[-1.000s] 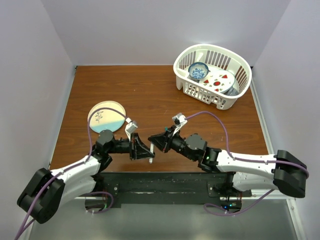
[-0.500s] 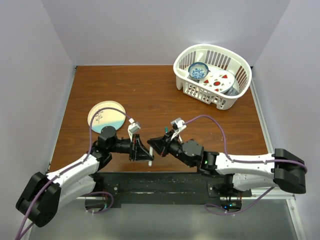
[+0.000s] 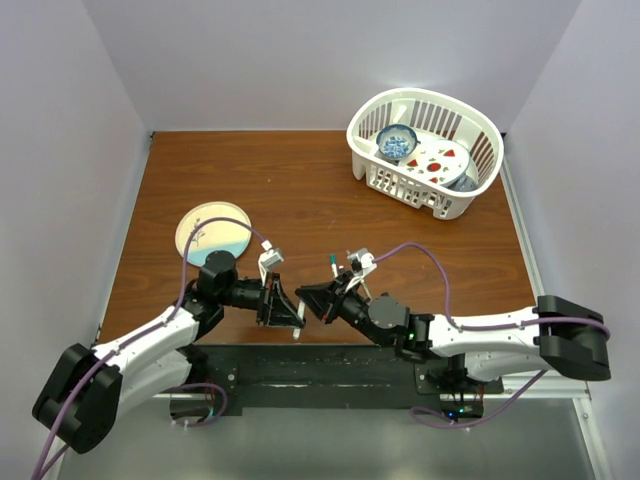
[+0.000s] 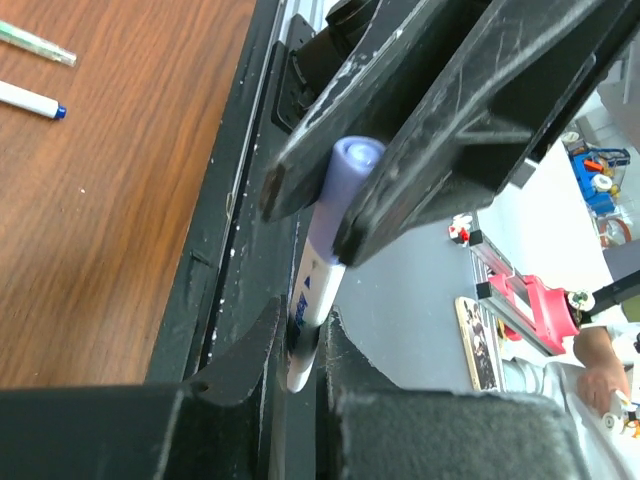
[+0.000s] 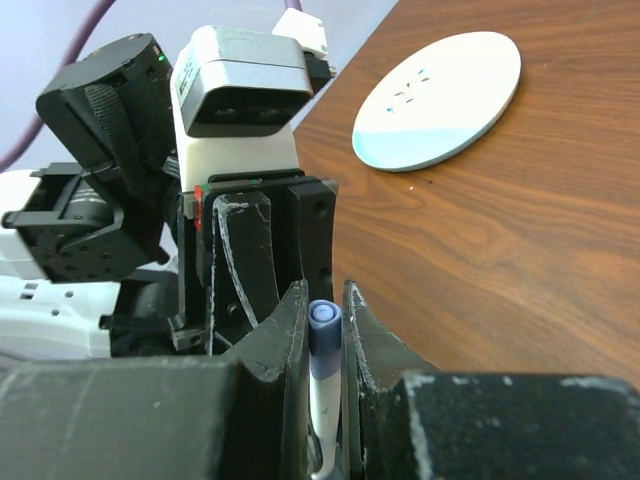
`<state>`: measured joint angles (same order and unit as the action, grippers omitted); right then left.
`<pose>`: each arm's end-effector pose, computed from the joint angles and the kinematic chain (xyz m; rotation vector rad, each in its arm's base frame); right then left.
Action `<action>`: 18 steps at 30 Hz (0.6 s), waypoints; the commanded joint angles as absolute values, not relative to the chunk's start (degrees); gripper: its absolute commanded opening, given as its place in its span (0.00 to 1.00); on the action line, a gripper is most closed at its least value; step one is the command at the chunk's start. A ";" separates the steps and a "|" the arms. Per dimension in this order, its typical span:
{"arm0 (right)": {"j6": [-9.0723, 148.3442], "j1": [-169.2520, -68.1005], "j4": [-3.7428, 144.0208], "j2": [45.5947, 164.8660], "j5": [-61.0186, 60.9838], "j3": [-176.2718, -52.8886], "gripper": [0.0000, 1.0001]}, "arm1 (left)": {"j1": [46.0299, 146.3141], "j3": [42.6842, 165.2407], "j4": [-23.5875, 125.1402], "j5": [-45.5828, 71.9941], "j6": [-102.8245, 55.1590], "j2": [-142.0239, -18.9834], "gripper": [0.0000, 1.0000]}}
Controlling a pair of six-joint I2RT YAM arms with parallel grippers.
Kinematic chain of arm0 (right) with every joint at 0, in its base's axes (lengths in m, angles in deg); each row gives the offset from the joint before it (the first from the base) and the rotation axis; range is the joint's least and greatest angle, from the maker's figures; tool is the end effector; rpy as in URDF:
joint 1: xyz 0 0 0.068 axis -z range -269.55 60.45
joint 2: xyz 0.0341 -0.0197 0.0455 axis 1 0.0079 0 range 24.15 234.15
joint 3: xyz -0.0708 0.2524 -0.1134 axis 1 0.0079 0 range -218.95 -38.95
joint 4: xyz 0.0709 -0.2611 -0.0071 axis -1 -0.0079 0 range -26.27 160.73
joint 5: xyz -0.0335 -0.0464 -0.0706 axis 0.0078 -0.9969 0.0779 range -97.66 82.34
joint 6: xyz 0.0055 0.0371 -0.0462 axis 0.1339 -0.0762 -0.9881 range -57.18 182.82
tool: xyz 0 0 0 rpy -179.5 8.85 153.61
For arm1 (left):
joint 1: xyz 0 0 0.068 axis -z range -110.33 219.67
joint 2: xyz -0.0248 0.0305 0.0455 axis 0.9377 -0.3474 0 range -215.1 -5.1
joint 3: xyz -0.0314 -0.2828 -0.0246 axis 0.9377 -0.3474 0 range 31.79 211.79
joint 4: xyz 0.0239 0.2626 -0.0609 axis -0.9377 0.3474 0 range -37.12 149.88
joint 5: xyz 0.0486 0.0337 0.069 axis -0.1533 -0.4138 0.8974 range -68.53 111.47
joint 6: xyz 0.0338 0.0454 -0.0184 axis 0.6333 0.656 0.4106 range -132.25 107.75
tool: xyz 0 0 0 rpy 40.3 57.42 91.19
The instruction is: Insert the pens into the pen caps
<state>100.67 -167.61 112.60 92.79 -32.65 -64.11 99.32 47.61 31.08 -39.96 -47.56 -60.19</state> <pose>0.0714 0.2492 0.2366 -0.2402 1.7206 1.2000 0.1436 -0.1258 0.1975 0.7446 1.9688 -1.7271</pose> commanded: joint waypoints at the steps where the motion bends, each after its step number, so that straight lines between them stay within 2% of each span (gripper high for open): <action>1: 105.80 -180.78 98.06 98.59 -1.60 -61.01 0.00 | 92.88 61.41 12.46 -11.93 -50.30 -59.77 0.00; 7: 105.45 -181.74 94.65 97.89 -1.68 -59.96 0.00 | 90.51 62.12 15.17 -12.19 -49.08 -58.62 0.00; 11: 105.45 -183.94 92.71 99.99 -5.63 -61.00 0.00 | 87.96 61.85 13.08 -14.56 -51.44 -59.50 0.00; 18: 105.53 -183.86 89.54 99.13 -13.17 -67.07 0.00 | 89.01 61.06 18.86 -13.07 -49.08 -55.55 0.00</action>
